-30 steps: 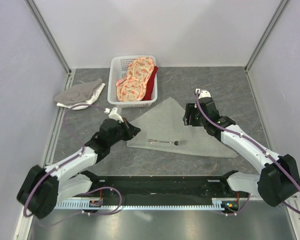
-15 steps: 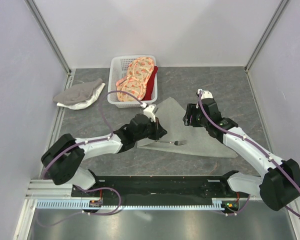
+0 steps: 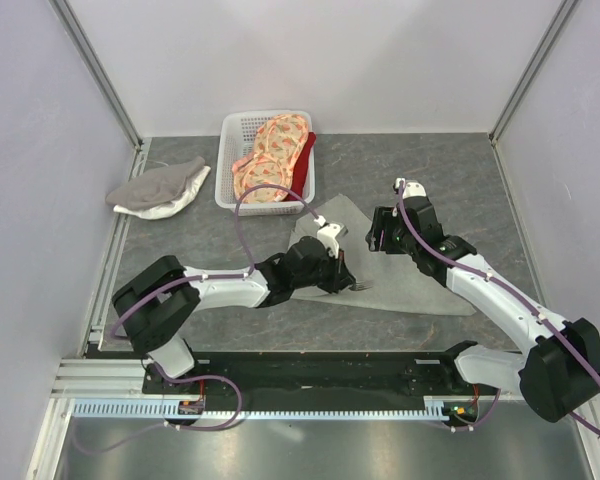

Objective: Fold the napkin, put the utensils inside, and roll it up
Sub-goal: Fold the napkin

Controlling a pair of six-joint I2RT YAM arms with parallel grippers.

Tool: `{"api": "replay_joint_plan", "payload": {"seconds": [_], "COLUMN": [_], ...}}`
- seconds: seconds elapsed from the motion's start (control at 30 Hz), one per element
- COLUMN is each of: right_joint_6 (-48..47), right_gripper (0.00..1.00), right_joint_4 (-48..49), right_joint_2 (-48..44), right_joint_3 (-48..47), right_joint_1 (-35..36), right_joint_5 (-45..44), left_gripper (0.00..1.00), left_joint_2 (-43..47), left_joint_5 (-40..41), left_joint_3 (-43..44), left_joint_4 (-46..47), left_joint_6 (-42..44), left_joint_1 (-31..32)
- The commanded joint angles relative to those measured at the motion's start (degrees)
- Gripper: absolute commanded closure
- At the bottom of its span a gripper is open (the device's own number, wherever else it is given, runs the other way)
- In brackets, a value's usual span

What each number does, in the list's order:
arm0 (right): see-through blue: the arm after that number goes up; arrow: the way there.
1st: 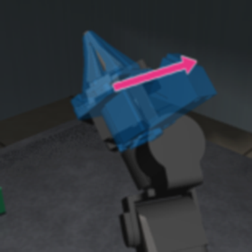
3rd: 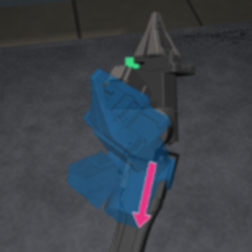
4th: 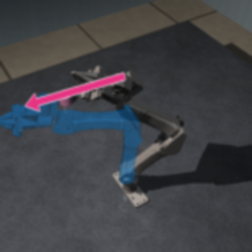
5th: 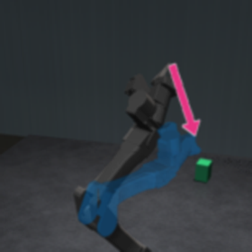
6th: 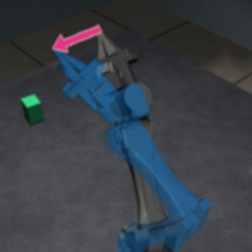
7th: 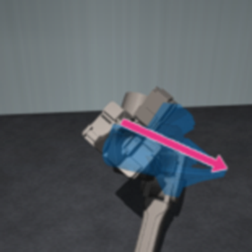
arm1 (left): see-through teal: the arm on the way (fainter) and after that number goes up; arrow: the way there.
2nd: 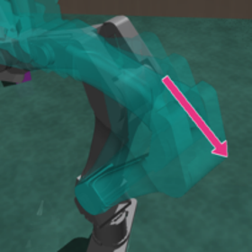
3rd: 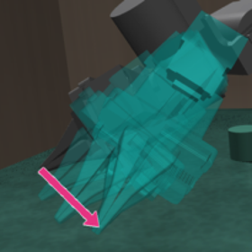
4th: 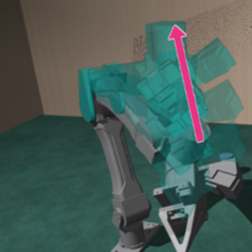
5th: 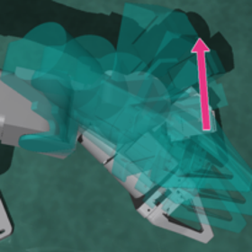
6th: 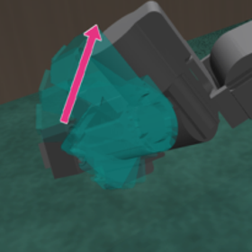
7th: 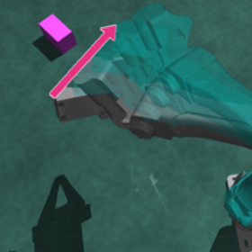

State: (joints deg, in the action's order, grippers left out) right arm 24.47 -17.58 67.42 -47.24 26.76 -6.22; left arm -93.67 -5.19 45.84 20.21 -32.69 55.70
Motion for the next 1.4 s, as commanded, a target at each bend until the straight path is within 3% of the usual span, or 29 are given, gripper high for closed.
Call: {"api": "replay_joint_plan", "payload": {"seconds": [0.0, 0.97, 1.1, 1.13, 1.23, 1.37], "right_joint_6": [0.8, 0.6, 0.5, 0.5, 0.8, 1.3], "right_gripper": [0.33, 0.33, 0.33, 0.33, 0.33, 0.32], "right_joint_4": [1.0, 0.3, 0.0, -0.3, -0.9, -2.1], "right_joint_2": [-1.4, -1.6, -1.9, -2.2, -3.3, -5.5], "right_joint_3": [0.2, 0.7, 0.7, 0.7, 0.5, 0.2], "right_joint_1": [-0.2, -0.5, -0.5, -0.5, -0.7, -2.0], "right_joint_5": [0.2, 0.1, -0.1, -0.1, -0.1, 0.1], "left_gripper": [0.98, 0.96, 0.74, 0.58, 0.38, 0.23], "left_joint_2": [-2.1, -9.7, -9.2, -9.1, -8.6, -7.4], "left_joint_5": [-1.0, -0.8, -1.0, -1.1, -1.5, -2.2], "left_joint_3": [3.8, 9.3, 9.8, 10.0, 11.4, 13.2], "left_joint_4": [3.2, 3.0, 2.9, 2.7, 2.1, 0.8], "left_joint_6": [3.1, 1.1, 0.7, 1.0, 2.1, 3.1], "left_joint_1": [1.4, 4.8, 4.9, 4.9, 4.9, 4.9]}}
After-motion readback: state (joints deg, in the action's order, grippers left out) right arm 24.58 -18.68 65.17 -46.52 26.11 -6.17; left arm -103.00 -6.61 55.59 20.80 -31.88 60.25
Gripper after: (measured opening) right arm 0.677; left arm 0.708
